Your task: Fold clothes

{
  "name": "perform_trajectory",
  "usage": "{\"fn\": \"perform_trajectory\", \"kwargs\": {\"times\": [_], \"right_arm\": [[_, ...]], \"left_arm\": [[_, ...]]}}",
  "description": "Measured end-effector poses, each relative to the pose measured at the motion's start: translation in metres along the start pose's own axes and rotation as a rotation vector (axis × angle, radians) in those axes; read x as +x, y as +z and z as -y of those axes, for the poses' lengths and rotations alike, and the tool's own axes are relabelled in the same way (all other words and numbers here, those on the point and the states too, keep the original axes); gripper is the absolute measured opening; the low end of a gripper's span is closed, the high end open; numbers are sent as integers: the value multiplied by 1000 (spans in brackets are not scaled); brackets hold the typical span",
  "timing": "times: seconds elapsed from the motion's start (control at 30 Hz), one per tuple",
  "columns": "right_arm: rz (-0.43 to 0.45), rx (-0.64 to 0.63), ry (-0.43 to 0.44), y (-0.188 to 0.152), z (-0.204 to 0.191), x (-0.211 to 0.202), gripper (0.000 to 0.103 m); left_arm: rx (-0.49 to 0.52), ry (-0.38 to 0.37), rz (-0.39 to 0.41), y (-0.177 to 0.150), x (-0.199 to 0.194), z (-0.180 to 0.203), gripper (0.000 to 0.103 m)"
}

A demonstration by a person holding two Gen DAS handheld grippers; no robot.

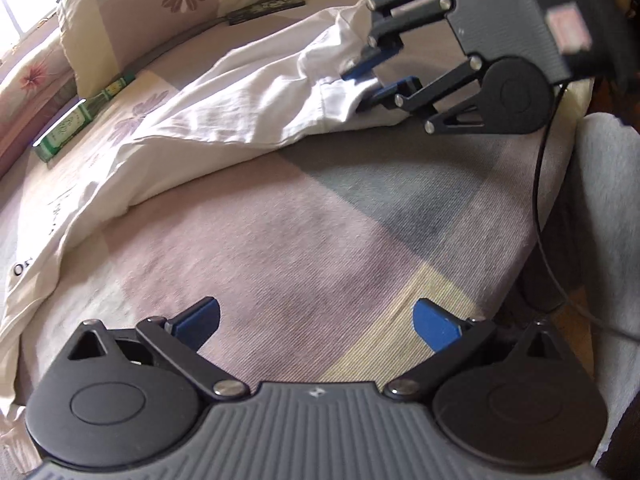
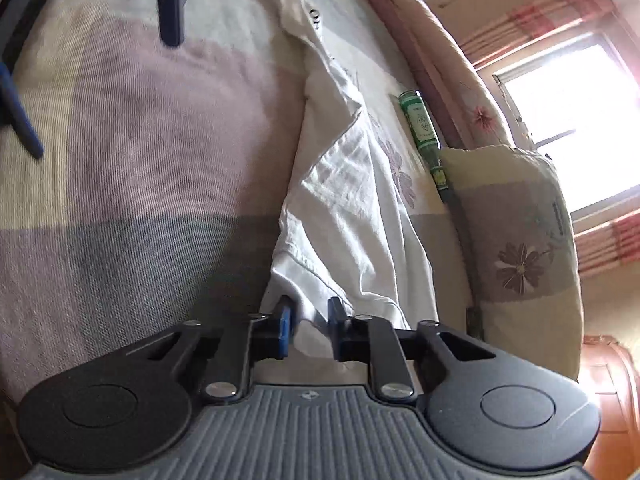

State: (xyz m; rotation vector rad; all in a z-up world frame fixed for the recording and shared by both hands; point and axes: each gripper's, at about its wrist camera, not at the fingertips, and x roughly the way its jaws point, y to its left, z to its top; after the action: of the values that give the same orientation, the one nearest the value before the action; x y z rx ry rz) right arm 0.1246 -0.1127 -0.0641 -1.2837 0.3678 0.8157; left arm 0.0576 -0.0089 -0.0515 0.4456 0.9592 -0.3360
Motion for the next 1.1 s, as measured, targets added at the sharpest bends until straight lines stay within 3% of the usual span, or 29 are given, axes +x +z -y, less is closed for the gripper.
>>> {"fn": "perform_trajectory", "kwargs": {"times": [0.03,0.17,0.33,0.57,0.83,1.0,1.07,1.1], "right_arm": [[-3,8,18,2,1,-2,6],[58,151,125,16,11,-28,5],[148,391,404,34,16,-58,5],[210,511,578,69,-5,-73,5],[266,557,659,114,-24,-77,6],[262,562,657,131,-29,-74,6],[240,595,668,129,-28,-68,13],[234,621,658,125,-25,-68,23]], "left_arm": [[-4,9,4,-2,-3,-3,102],[-27,39,17,-10,-16,-18,102],[-67,69,31,-21,-33,-38,102],[-155,153,40,-44,-59,-73,102],[-207,199,78,-57,-82,-89,103],[-210,212,85,-57,-88,-90,103],[-212,213,87,-57,-89,-90,103],[-213,212,87,-58,-89,-90,103]]}}
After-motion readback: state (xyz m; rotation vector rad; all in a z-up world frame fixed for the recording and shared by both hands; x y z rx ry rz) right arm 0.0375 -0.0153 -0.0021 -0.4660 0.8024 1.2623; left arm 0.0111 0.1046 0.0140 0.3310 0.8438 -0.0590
